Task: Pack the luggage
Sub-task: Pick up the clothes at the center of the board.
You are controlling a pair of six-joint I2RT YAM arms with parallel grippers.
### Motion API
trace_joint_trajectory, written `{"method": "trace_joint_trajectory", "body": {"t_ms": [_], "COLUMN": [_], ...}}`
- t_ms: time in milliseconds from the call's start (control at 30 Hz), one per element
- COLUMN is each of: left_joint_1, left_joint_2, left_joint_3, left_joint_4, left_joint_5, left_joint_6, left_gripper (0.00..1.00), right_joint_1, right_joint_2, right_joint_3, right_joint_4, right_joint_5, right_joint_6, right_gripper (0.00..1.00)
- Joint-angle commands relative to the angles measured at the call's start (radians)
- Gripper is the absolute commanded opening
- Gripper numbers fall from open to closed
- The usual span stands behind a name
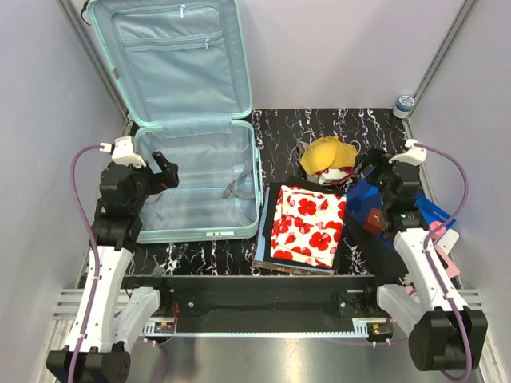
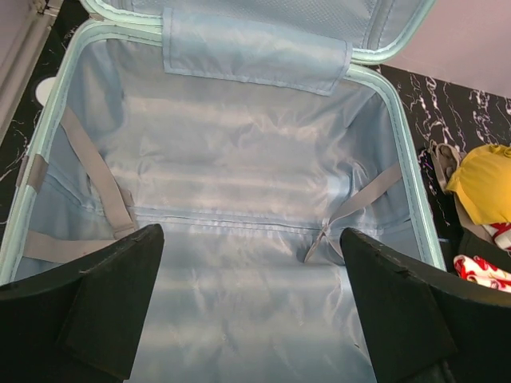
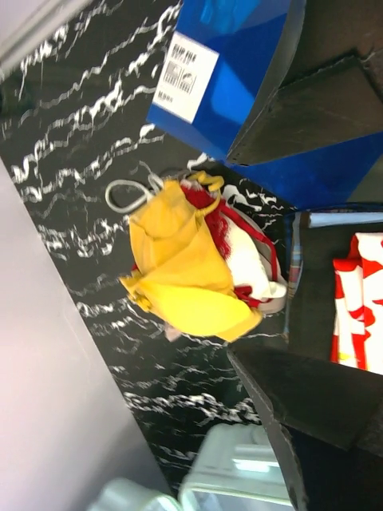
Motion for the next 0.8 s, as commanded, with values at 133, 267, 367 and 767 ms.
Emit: {"method": "trace_joint_trajectory", "body": {"t_ms": [133,267,367,767], "left_joint_1": [0.005,0.005,0.005,0.005], "left_joint_2": [0.001,0.003,-0.003,-0.046], "left_joint_3": [0.068,0.085,0.062,-0.054], "left_joint_4": [0.000,0.007,0.021,0.106], "left_joint_5": [-0.058,-0.003,-0.013,-0.089], "left_joint_6": [-0.013,0.045,0.103,0.152], "left_gripper": [0.99,0.99,0.99,0.99], "right_joint_1": [0.003,0.002,0.002,0.152], "right_joint_2": [-0.111,-0.237,-0.196,0.096], "right_joint_3": [-0.009,-0.125,-0.068,0.229], "right_joint_4": [0.063,0.202,0.130,-0.245], "right_joint_5": [0.069,-0.048,-0.040,-0.118], "right_joint_6": [0.115,0.066,0.030,0.020], "right_gripper": [1.00,1.00,1.00,0.94]}}
